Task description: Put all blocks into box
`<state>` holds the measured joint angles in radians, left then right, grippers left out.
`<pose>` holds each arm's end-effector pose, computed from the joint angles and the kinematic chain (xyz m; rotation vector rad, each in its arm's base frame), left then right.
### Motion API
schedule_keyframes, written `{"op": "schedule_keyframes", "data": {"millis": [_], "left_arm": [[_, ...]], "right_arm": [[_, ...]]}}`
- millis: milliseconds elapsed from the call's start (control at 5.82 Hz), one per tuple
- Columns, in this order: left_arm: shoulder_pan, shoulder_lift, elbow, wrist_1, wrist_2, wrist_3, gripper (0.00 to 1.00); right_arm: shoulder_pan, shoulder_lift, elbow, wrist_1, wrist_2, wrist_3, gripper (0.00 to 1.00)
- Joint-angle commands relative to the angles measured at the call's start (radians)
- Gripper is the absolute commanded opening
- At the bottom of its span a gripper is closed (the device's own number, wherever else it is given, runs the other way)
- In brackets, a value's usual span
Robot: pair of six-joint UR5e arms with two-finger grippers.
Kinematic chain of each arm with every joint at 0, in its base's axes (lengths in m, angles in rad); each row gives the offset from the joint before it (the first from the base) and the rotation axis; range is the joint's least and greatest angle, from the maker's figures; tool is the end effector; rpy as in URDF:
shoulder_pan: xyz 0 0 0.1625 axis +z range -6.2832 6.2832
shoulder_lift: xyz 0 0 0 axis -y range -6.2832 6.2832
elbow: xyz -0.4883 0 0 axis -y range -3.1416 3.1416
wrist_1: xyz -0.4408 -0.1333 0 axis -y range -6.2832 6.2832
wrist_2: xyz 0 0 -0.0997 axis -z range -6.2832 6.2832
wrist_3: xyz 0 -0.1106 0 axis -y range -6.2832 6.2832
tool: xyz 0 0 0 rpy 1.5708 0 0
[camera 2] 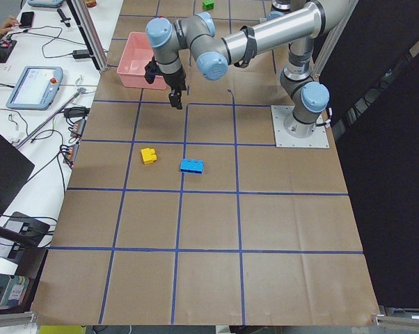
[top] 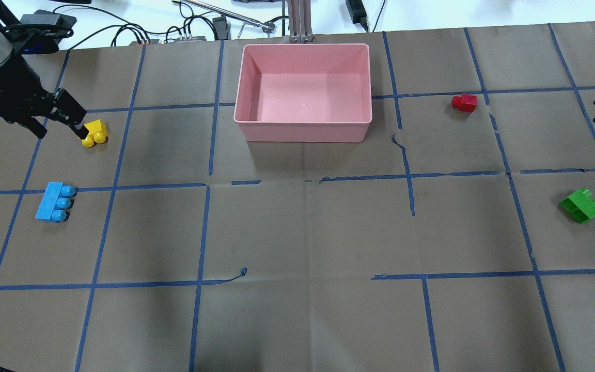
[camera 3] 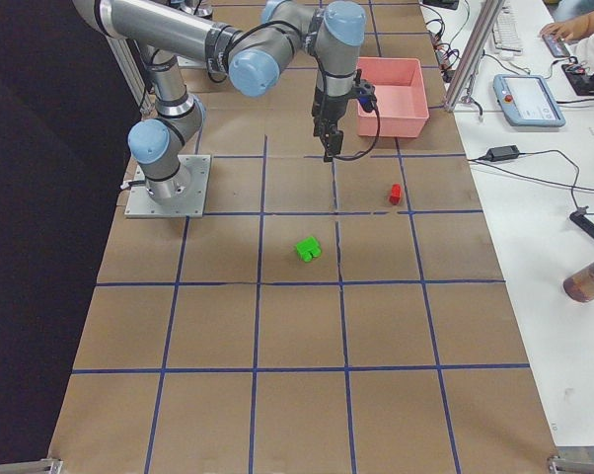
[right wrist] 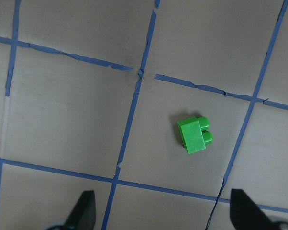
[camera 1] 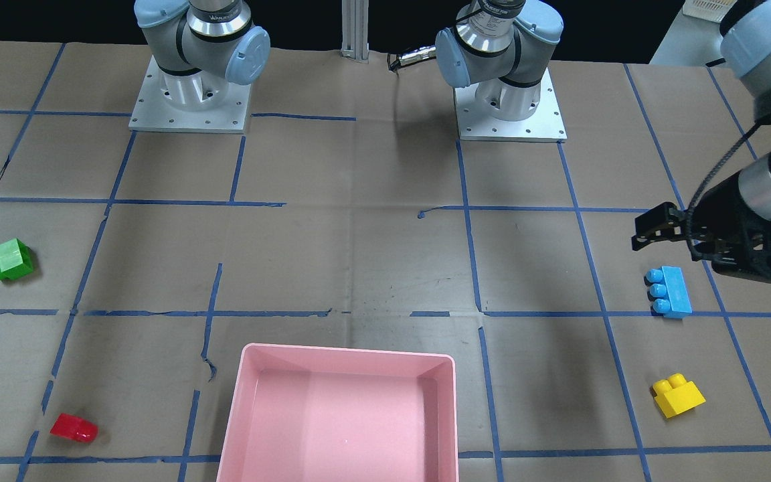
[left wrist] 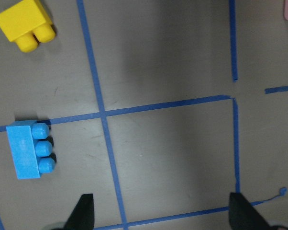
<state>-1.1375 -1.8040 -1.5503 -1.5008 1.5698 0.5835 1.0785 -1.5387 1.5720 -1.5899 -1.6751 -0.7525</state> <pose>0.1420 -0.6248 0.4209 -0.2299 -3.0567 -0.1906 -0.1547 -0.5461 0.5245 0.3985 -3.0371 -0.1109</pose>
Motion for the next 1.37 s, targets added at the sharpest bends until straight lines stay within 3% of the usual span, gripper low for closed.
{"op": "schedule_keyframes", "data": {"millis": [0, 343, 687, 859, 1202], "left_arm": [[0.154, -0.06, -0.118, 0.205, 0.029, 0.24, 0.99], [0.185, -0.102, -0.229, 0.398, 0.05, 0.294, 0.99], [0.186, -0.187, -0.24, 0.506, 0.067, 0.381, 0.99], [0.186, -0.225, -0.244, 0.551, 0.072, 0.409, 0.99], [0.183, -0.258, -0.244, 0.557, 0.07, 0.389, 0.99]], "right_arm": [[-0.076, 0.026, 0.0, -0.042, 0.002, -0.129, 1.0], [-0.179, 0.04, 0.01, -0.042, 0.035, -0.338, 0.99], [-0.296, 0.069, 0.038, -0.044, 0.063, -0.612, 0.99], [-0.314, 0.071, 0.118, -0.127, 0.104, -0.623, 0.99], [-0.316, 0.118, 0.341, -0.446, 0.155, -0.614, 0.99]]}}
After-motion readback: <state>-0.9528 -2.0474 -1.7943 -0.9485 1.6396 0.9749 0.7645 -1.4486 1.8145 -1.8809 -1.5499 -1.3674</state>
